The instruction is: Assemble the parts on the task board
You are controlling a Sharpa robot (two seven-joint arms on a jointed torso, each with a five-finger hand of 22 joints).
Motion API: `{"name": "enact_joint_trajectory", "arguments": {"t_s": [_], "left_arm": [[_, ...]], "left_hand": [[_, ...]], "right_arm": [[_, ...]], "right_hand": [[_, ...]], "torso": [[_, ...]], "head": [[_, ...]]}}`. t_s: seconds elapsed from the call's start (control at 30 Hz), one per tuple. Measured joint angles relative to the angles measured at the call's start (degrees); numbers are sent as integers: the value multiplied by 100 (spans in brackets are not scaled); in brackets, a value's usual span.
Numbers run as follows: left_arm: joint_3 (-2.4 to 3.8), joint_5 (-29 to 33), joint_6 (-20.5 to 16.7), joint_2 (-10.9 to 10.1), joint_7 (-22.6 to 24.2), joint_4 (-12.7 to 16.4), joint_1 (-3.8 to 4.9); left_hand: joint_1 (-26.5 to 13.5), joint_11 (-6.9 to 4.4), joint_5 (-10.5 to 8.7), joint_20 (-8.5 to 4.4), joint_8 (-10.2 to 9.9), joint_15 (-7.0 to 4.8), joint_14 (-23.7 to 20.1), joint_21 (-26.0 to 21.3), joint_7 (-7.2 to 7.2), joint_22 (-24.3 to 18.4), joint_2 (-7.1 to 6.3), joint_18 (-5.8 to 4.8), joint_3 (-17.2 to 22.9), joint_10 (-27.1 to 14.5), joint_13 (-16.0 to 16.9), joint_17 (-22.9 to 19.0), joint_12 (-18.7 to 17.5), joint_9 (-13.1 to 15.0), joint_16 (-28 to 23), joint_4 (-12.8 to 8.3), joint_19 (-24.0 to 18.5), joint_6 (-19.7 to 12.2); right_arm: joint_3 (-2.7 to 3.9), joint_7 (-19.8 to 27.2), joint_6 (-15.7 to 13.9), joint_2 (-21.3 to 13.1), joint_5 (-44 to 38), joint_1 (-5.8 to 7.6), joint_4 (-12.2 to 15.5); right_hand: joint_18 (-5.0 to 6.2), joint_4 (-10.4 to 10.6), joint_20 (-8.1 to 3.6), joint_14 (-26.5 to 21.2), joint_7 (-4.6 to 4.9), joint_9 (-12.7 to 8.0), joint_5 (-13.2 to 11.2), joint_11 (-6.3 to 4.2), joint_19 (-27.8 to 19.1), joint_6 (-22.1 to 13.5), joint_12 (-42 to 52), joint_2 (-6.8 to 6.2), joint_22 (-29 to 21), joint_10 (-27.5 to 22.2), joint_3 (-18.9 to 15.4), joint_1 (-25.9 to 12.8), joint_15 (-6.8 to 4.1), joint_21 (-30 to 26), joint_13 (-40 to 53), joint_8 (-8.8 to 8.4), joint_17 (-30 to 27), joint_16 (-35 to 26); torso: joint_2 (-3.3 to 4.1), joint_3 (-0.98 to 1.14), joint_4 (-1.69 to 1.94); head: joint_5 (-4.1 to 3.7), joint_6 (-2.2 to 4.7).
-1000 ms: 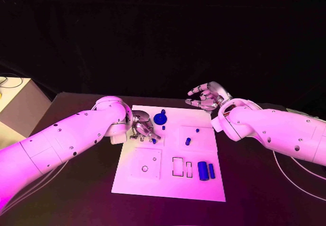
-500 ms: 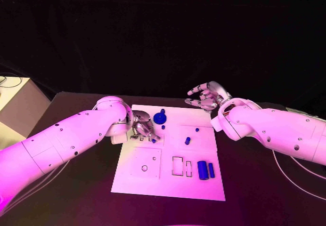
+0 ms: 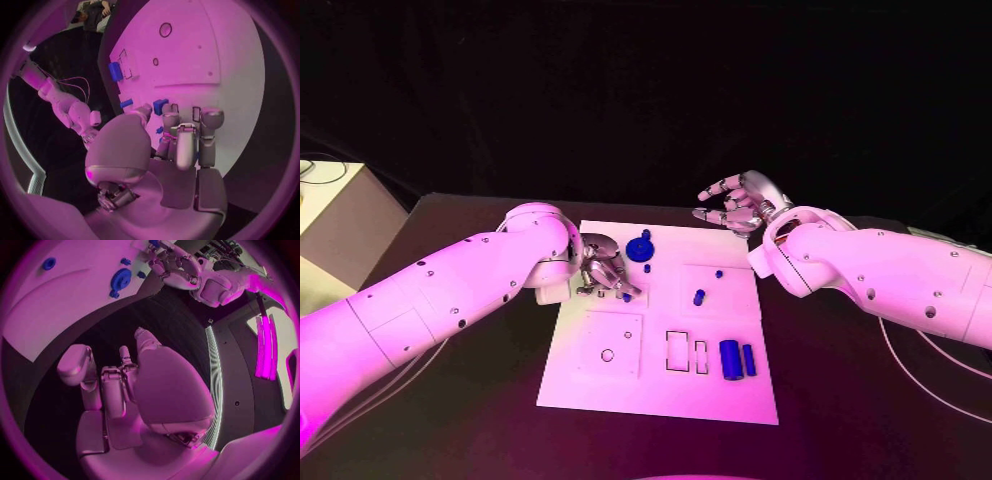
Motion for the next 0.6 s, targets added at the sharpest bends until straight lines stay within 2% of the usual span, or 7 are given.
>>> {"name": "enact_joint_trajectory", "arguments": {"t_s": [0.1,0.13,0.23,0.37,0.47,0.53,0.6], "left_arm": [[-1,4,5,-1,0,0,0],[-1,8,6,-1,0,1,0],[-1,26,6,-1,0,5,0],[5,84,5,-1,4,13,7],[1,129,4,-2,4,14,2],[-2,170,3,-5,4,16,-3],[-2,220,1,-9,4,21,-3]], "left_hand": [[32,0,0,0,-11,0,0,0,0,0,32,0,12,0,0,0,0,20,0,-12,0,0],[106,0,0,0,-34,0,0,24,0,4,100,0,87,0,0,0,0,34,0,-21,0,0],[433,-1,-1,-1,-102,-2,2,25,1,5,153,0,431,-1,0,0,0,94,0,-25,-1,0],[696,-28,-10,-32,-179,-13,13,25,-2,8,7,0,1174,-32,-20,0,0,140,0,-42,-32,-49],[835,-28,1,-31,-208,-13,13,49,1,8,-126,0,1590,-32,-41,0,0,256,0,151,-32,-65],[819,-27,1,-20,-203,-13,13,64,1,7,-240,0,1887,-33,-57,0,-40,295,0,211,-43,-104],[706,-18,1,-11,-155,-13,13,64,20,7,-366,0,2248,-42,-70,0,-40,339,0,173,-52,-145]], "right_arm": [[0,0,1,0,0,-1,0],[0,0,2,0,0,-2,1],[0,-1,4,-1,1,-3,1],[0,-1,6,-3,1,-5,1],[0,-1,7,-3,1,-8,1],[0,-1,8,-4,1,-14,1],[0,-1,9,-3,1,-21,-1]], "right_hand": [[0,0,0,0,0,0,0,0,0,0,0,0,0,0,0,0,0,0,0,0,0,0],[0,2,0,0,0,0,0,0,0,0,0,0,0,0,2,0,0,0,0,0,0,0],[0,7,0,0,0,0,0,0,0,0,0,0,0,0,40,0,0,0,0,0,0,0],[0,7,0,0,0,0,0,0,0,0,0,0,0,0,40,0,0,0,0,0,0,0],[1,7,0,0,0,0,0,0,0,0,0,0,0,0,40,0,0,0,0,0,0,0],[0,7,0,0,0,0,0,0,0,0,0,0,0,0,40,0,0,0,0,0,0,0],[1,7,0,0,0,0,0,0,0,0,0,0,0,0,40,0,0,0,0,0,0,0]], "torso": [[-1,1,-1],[-1,1,-1],[-1,1,-2],[-1,2,-1],[1,2,-2],[2,3,-1],[2,3,-2]], "head": [[1,-5],[1,-5],[1,-7],[-2,-9],[-5,-15],[-6,-18],[-6,-19]]}}
